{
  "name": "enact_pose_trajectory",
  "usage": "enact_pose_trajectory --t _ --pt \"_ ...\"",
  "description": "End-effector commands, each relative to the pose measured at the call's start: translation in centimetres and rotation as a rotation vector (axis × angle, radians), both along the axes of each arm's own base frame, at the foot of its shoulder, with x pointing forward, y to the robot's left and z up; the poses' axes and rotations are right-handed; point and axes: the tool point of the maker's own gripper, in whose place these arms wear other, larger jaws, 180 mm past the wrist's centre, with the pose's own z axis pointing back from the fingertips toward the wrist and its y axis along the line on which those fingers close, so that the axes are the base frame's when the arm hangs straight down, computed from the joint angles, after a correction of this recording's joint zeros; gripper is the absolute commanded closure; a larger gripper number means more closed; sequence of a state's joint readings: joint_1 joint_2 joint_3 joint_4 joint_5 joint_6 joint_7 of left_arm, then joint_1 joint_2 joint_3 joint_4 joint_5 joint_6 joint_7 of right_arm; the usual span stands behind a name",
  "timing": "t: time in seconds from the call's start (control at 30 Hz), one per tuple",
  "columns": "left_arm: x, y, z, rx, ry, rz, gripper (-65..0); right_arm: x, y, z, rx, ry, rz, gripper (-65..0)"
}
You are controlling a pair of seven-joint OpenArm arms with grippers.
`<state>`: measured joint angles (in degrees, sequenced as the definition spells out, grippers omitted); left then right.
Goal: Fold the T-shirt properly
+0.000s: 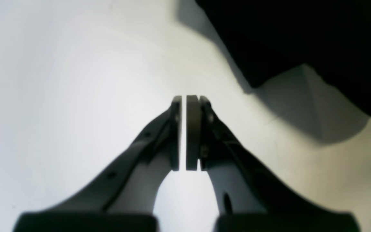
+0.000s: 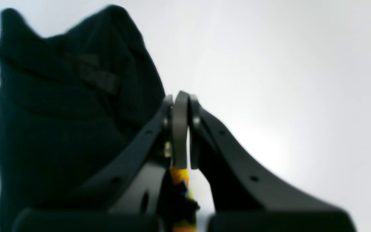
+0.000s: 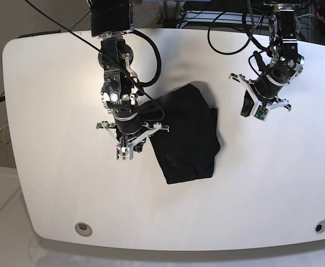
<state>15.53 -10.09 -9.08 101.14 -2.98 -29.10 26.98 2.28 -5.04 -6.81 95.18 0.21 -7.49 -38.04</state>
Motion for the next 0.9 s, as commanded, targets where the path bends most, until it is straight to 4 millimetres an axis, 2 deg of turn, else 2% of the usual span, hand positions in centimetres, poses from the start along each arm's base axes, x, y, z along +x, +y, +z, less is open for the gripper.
enact_pose_trajectory --t 0.0,0.07,0.13,0.37,0.67,0.87 --pt "0.5 0.3 1.8 0.003 -0.061 -0.006 0.0 0.6 -0.8 3.2 -0.008 -0.1 -0.004 0.0" --pt "0.2 1.2 2.1 0.021 -0.064 0.004 0.0 0.1 -1.2 3.5 -0.015 -0.109 -0.007 0.0" --pt "-0.1 2.2 2.1 0.034 -0.061 0.023 0.0 -0.4 -2.6 3.4 -0.035 -0.111 -0.026 0.0" --pt "-1.0 6.0 2.8 0.079 -0.061 0.053 0.0 -2.6 -9.0 2.7 -0.129 -0.088 -0.115 0.0" --pt "-2.4 14.4 5.5 0.183 -0.098 0.208 0.0 -6.9 -18.3 2.1 -0.277 -0.028 -0.249 0.0" --pt "-4.0 18.6 6.9 0.252 -0.097 0.3 0.0 -10.2 -23.0 1.3 -0.335 0.033 -0.3 0.0"
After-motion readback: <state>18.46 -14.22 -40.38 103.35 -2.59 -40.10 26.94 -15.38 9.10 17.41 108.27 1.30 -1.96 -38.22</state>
